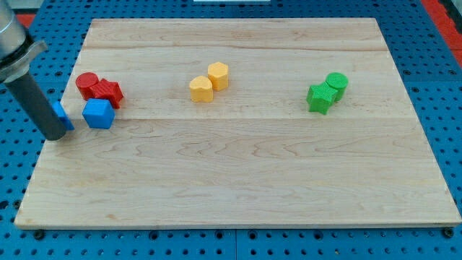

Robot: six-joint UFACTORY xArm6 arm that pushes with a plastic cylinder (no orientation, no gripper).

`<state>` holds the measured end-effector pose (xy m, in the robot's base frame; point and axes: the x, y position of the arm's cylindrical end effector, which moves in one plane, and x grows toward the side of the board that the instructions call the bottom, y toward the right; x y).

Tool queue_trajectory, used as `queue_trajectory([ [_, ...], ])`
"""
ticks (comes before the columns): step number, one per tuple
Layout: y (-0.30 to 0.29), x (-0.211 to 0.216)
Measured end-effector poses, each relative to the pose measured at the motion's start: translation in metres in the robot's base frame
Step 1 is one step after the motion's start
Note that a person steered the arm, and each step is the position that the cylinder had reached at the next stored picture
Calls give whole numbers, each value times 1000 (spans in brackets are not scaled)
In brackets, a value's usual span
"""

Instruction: Move your arm to the left of yellow heart

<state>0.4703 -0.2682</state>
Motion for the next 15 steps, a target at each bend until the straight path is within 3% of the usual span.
queue_trajectory([
  [1,1,-14],
  [5,6,12],
  [6,56,38],
  [8,210,38],
  [10,289,38],
  [14,278,36],
  [15,250,24],
])
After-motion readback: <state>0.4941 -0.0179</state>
